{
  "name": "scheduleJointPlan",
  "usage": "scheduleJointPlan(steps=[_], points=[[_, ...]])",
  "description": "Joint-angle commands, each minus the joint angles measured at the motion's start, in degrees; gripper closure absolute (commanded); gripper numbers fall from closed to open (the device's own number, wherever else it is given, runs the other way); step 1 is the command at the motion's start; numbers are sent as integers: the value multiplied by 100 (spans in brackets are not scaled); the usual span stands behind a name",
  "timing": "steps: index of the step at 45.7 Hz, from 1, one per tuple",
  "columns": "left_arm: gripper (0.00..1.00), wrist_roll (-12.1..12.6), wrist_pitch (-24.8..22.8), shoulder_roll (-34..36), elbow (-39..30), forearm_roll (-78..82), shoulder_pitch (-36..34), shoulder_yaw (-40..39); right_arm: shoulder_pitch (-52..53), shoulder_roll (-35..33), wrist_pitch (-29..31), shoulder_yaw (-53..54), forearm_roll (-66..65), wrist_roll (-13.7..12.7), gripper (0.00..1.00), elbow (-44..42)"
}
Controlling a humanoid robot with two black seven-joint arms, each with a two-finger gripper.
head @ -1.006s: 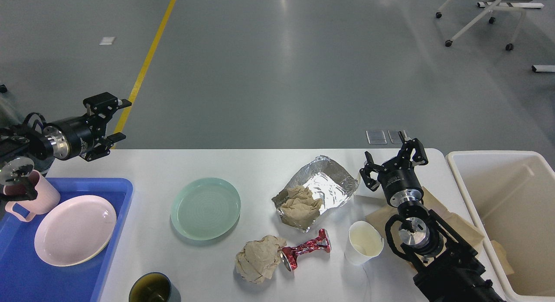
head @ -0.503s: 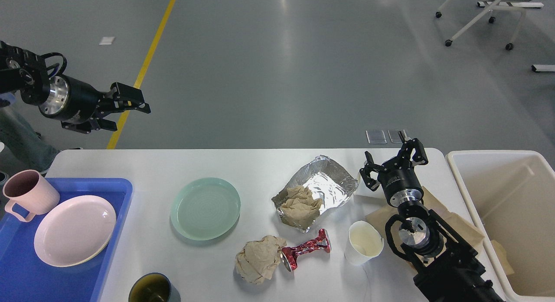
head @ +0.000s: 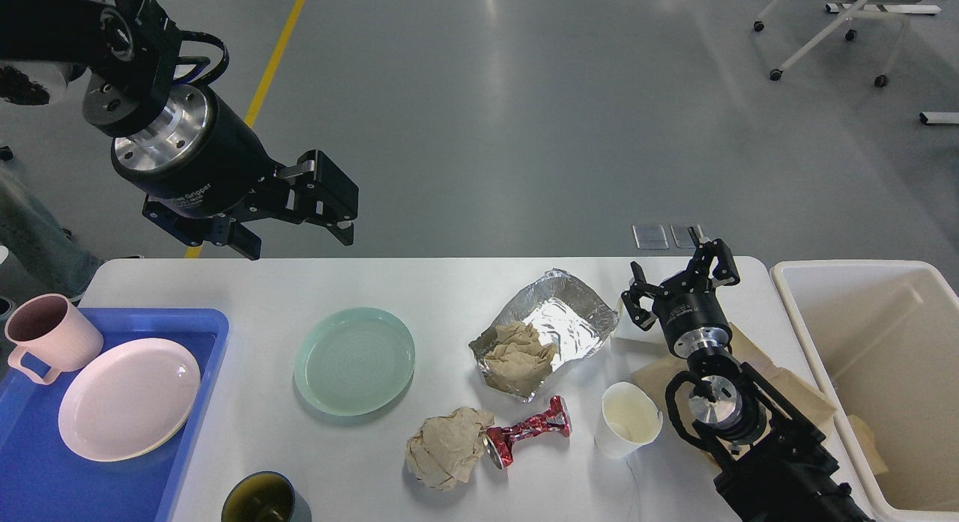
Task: Tidy desktop
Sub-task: 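Raise the left gripper up and away from the blue tray, then lower the left gripper onto the dark green cup nearest the robot and grasp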
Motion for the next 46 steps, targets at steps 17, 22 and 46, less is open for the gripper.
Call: scheduleJointPlan(steps=[17,22,46], points=[[3,692,-5,-195,-396,-664,-199,156,-7,0,0,0,0,0,0,0],[3,683,-49,-195,-378,-673,30,129,-7,-9,0,0,0,0,0,0],[4,736,56,86,-9,153,1803,-292,-7,0,0,0,0,0,0,0]])
